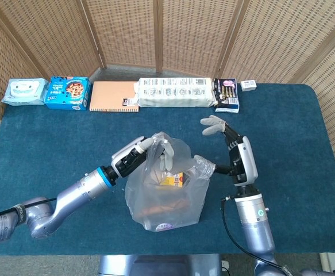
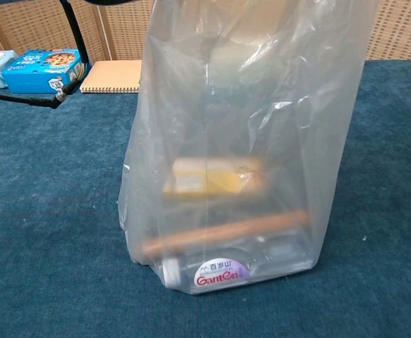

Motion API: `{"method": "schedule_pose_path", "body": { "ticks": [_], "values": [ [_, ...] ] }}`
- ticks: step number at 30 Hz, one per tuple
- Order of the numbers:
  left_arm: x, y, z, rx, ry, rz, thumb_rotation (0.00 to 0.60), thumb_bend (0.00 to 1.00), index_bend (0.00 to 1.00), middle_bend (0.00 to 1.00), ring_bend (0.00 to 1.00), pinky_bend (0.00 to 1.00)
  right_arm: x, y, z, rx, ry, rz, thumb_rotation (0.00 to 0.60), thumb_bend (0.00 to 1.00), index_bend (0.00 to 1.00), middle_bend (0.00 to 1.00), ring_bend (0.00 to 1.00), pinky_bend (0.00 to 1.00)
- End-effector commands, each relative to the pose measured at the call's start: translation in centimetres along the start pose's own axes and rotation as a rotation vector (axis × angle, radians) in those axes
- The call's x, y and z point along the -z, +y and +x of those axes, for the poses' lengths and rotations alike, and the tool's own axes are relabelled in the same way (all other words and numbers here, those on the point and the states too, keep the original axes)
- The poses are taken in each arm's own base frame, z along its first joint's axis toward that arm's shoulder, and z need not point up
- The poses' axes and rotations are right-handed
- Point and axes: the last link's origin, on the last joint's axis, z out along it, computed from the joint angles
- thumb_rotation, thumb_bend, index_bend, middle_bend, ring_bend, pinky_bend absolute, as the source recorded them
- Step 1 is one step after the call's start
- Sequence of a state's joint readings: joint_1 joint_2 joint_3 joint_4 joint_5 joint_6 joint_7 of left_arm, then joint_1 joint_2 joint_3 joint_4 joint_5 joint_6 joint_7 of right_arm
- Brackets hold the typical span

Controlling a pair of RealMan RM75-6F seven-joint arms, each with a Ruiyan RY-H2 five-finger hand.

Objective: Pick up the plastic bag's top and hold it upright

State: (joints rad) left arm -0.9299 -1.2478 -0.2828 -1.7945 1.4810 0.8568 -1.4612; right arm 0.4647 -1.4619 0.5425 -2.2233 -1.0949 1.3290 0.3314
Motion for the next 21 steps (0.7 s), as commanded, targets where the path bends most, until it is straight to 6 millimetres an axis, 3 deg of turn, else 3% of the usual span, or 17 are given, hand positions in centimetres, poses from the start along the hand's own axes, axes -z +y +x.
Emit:
{"method": "schedule_pose_path", "body": {
  "ticks": [1, 11, 21],
  "values": [
    [-0.07, -0.06, -0.21, -0.017, -0.014, 0.005, 0.000, 0.38, 0.44, 0.56, 0.53, 0.43, -0.03, -0.43, -0.18, 0.000, -0.005, 0.005, 0.600, 0.08, 0.42, 0.29, 0.14, 0.10],
    [0.03, -0.40, -0.41, -0.079, -0.056, 0.024, 0.000, 0.31, 0.38, 0.42, 0.39, 0.35, -0.09, -1.29, 0.03, 0.012, -0.007, 0.011, 0.600, 0.08, 0.42, 0.28, 0.14, 0.09],
    [-0.12, -0.58, -0.67, -0.085, -0.094, 0.035, 0.000, 0.28, 0.37, 0.39, 0.35, 0.32, -0.65, -1.30, -0.43, 0.000, -0.034, -0.002, 0.600, 0.08, 0.41, 0.27, 0.13, 0.08]
  ]
}}
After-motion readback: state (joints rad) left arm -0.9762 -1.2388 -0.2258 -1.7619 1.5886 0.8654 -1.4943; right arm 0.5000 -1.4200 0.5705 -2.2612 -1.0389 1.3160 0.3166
